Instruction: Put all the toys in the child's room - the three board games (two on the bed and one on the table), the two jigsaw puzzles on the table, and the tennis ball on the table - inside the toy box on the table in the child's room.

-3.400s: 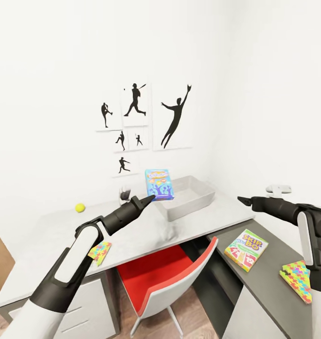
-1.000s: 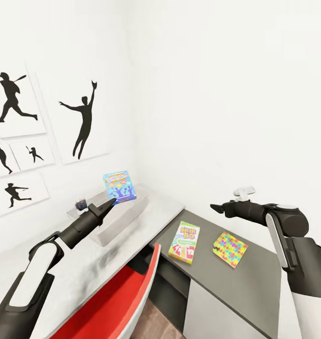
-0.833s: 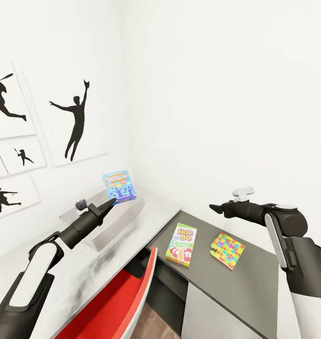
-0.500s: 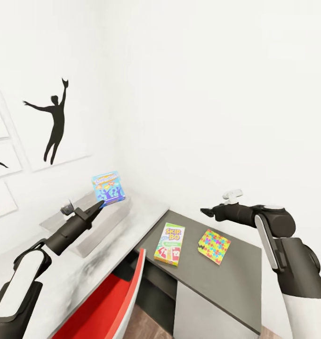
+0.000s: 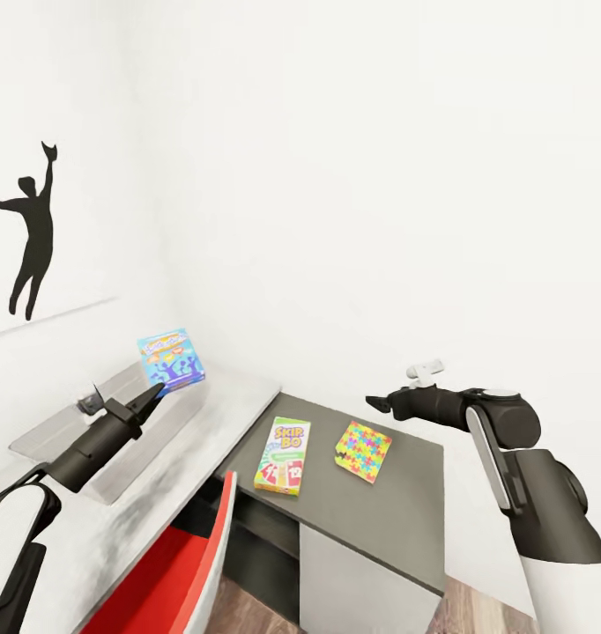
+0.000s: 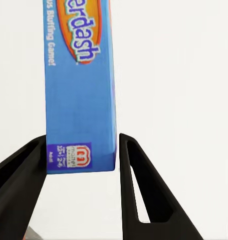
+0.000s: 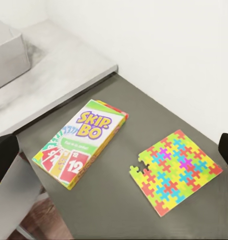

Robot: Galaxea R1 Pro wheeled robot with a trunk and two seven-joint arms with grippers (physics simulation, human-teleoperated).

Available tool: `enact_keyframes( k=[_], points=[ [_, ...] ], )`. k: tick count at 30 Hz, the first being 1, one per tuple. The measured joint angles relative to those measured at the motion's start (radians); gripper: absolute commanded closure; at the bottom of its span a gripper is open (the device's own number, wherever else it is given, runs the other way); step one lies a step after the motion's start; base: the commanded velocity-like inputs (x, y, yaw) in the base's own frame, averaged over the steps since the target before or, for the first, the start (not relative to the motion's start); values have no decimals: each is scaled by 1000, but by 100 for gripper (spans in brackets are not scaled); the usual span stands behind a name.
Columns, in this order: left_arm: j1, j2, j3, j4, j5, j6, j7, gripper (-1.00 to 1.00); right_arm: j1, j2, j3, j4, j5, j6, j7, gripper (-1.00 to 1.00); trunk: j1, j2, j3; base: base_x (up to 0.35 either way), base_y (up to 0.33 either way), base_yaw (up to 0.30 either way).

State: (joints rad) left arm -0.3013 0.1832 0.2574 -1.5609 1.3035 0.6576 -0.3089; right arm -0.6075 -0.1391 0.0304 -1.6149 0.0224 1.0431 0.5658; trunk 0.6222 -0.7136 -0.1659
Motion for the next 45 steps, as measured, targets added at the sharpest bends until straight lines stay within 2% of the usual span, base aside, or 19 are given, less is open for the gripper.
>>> enact_keyframes(
  k=[8,11,16,30,37,45],
  points=[
    [0,15,4,0,0,34,-1,100,0,1,-1,0,0,0,1,-100,0,0,0,0,0,-291],
    [6,17,36,0,2,38,-1,100,0,2,-1,0,0,0,1,-100,0,0,0,0,0,-183],
    [13,16,52,-1,6,51,-1,100,1,3,-1,0,0,0,0,-100,0,0,0,37,21,-47],
    [14,13,48,-1,4,56,-1,100,1,5,-1,0,0,0,0,-100,-1,0,0,279,35,-3],
    [13,14,50,-1,6,58,-3,100,2,1,-2,0,0,0,1,-100,0,0,0,71,15,0],
    [13,15,52,-1,6,58,-7,100,3,-4,-2,0,0,-1,2,-100,0,0,0,8,178,0]
  ],
)
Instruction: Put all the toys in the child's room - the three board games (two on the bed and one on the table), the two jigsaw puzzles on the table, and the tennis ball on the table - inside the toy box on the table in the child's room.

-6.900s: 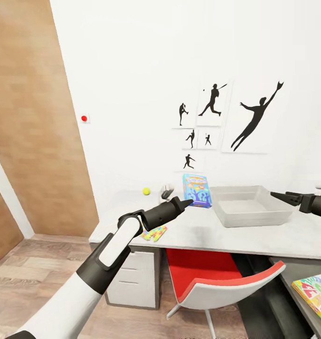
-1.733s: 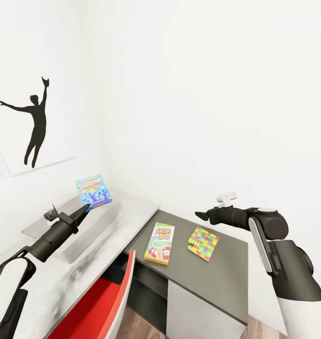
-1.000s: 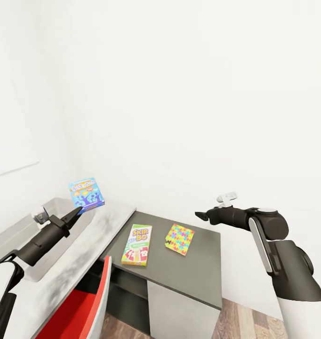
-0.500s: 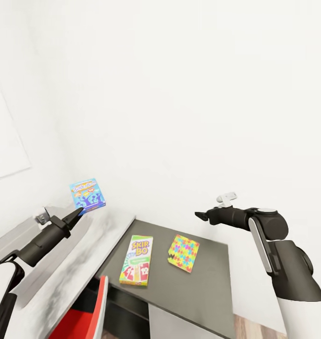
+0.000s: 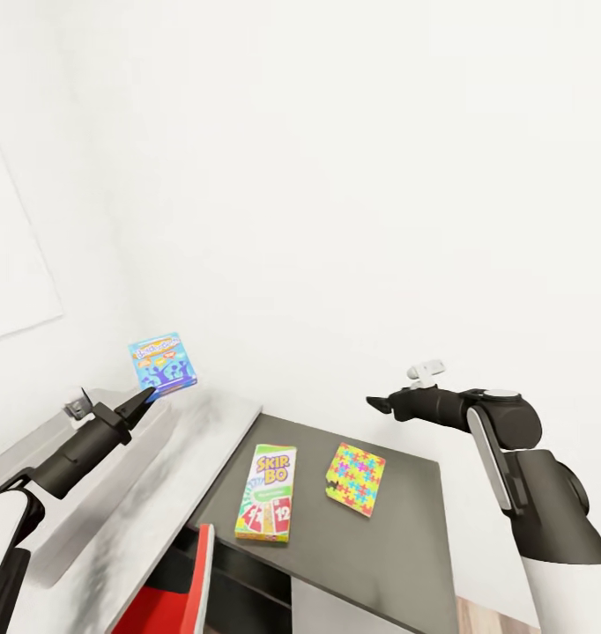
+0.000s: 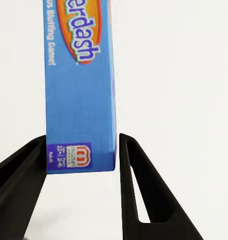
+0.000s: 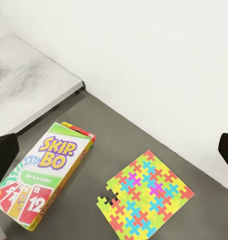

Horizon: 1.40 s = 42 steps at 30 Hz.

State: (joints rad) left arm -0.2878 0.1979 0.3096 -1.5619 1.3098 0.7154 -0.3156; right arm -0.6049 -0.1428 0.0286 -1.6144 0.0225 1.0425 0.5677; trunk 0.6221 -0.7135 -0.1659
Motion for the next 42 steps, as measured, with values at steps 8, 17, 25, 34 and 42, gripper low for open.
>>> enact_keyframes(
  k=[8,17,25,34,42],
  points=[
    [0,0,-1,-1,1,-1,-13,100,0,-1,-2,0,0,0,1,-100,0,0,0,32,31,0],
    [0,0,-2,-1,-1,0,-23,100,0,2,-1,0,0,0,1,-100,0,0,0,130,2,0],
    [11,13,121,2,-8,11,-23,100,0,4,2,0,-1,0,2,-100,0,0,0,1,0,0],
    [32,11,366,17,-39,-21,239,100,-1,10,2,0,-1,0,2,-100,0,0,0,0,0,0],
    [29,4,391,102,-58,-193,347,100,-5,11,1,-1,0,0,2,-100,0,0,0,0,0,0]
  ],
)
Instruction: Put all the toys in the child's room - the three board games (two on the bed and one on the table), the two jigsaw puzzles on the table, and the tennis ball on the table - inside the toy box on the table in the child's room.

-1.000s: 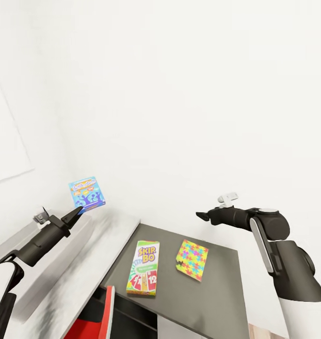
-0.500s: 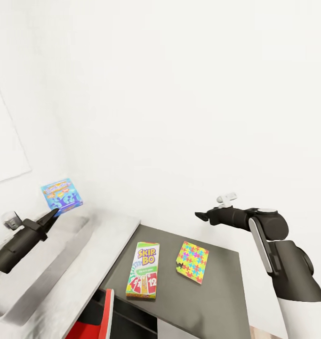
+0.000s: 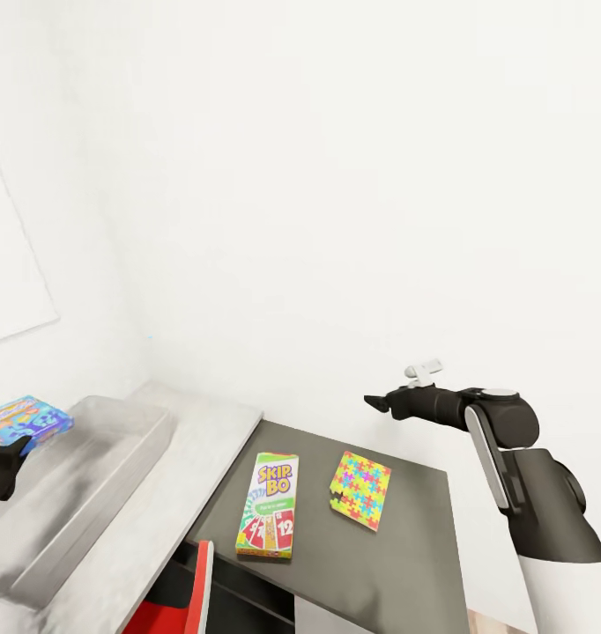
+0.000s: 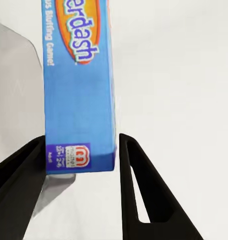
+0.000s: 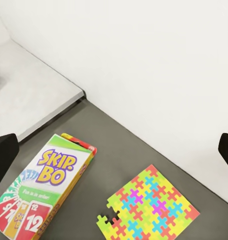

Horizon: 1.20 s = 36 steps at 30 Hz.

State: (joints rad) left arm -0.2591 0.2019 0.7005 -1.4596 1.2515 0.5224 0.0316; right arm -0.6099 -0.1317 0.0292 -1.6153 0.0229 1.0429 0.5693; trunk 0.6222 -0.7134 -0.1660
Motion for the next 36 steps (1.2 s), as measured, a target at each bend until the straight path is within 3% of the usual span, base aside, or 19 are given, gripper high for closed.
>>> enact_keyframes(
  k=[1,4,6,7,8,9,12,19,24,28,36],
  points=[
    [-19,-2,-24,72,2,-67,6,100,-2,1,0,0,-1,0,0,-100,0,0,0,0,0,0],
    [-57,1,-83,147,4,-107,4,100,-3,1,-1,0,-1,0,0,-100,0,0,-2,0,0,0],
    [-112,5,-142,221,3,-125,0,100,-4,1,-1,-1,-1,0,0,-100,0,0,-4,0,0,0],
    [-164,8,-176,284,-24,-132,-2,100,-4,0,-1,-1,-1,0,0,-100,0,0,-6,0,0,0],
    [-179,9,-187,300,-34,-133,-2,100,-4,0,0,-1,-1,0,0,-100,0,0,-7,0,0,0],
    [-212,9,-199,340,-67,-135,-3,100,-4,0,0,-1,0,0,0,-100,0,0,-9,0,0,0],
    [-263,11,-207,407,-93,-129,-4,100,-4,0,0,-1,-1,0,0,-100,0,0,-13,0,0,0],
    [-361,33,-212,536,-110,-106,2,100,-5,-2,0,-1,-1,0,0,-100,0,0,-24,0,0,0],
    [-416,94,-211,612,-116,-94,12,100,-6,-3,1,-1,-1,0,0,-100,0,0,-32,0,0,0],
    [-436,110,-212,657,-113,-80,12,100,-6,-3,1,-1,-1,0,0,-100,0,0,-38,0,0,0],
    [-443,116,-212,680,-114,-72,11,100,-6,-4,0,-1,-1,0,0,-100,0,0,-51,0,0,0]
  ],
)
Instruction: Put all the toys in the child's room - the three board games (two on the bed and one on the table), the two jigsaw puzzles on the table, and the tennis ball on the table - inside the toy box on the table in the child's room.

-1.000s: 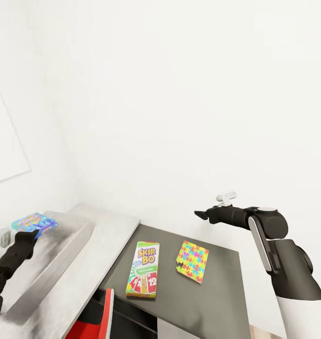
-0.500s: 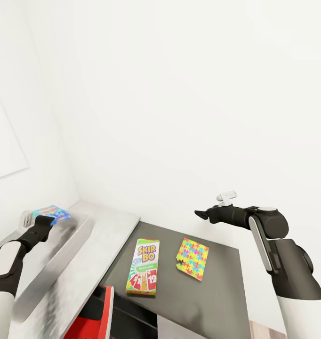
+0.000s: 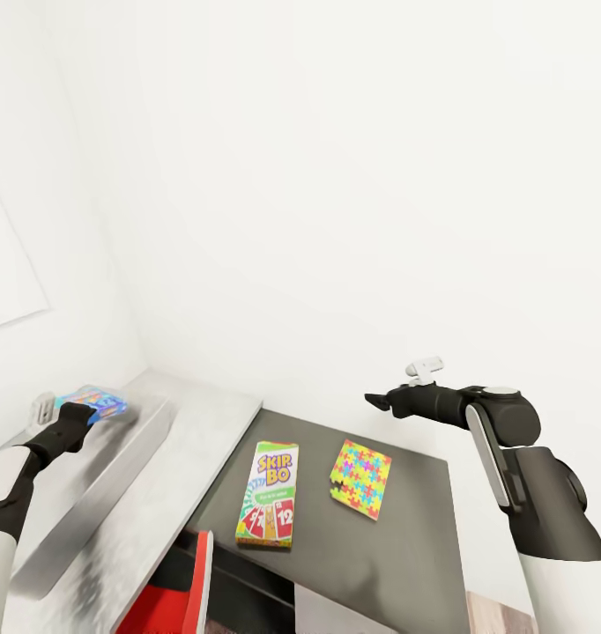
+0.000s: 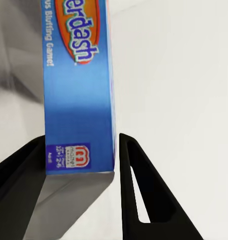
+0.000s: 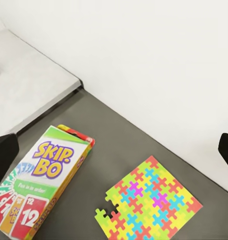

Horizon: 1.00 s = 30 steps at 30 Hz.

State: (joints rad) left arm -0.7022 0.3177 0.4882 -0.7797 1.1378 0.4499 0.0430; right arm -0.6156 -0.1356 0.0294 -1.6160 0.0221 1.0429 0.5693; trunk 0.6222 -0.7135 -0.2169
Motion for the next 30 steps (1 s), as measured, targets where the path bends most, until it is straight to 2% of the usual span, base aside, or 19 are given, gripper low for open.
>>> enact_keyframes(
  k=[6,7,11,13,14,15,16,17,30],
  points=[
    [-1,2,0,3,0,1,-1,100,0,0,0,0,0,0,0,-100,0,0,-9,0,0,0],
    [-3,18,1,31,-7,-2,-8,100,0,0,0,0,0,0,0,-100,0,0,-11,0,0,0],
    [-24,32,-1,68,5,-6,-29,100,0,-1,0,0,0,0,0,-100,0,0,-17,0,0,0],
    [-57,40,-3,138,0,-12,-64,100,1,-1,0,0,0,0,0,-100,0,0,-20,0,0,0],
    [-82,46,-4,192,-14,-18,-97,100,1,0,0,0,0,0,0,-100,0,0,-22,0,0,0],
    [-102,52,-5,238,-40,-24,-130,100,1,1,0,0,0,0,0,-100,0,0,-24,0,0,0],
    [-127,59,-5,298,-88,-31,-176,100,1,2,0,0,0,0,0,-100,0,0,-25,0,0,0],
    [-136,62,-4,320,-105,-34,-193,100,0,1,0,0,0,0,0,-100,0,0,-27,0,0,0],
    [-142,72,-4,343,-126,-37,-247,100,-2,-6,-1,0,0,0,0,-100,0,0,-47,0,0,0]
  ],
)
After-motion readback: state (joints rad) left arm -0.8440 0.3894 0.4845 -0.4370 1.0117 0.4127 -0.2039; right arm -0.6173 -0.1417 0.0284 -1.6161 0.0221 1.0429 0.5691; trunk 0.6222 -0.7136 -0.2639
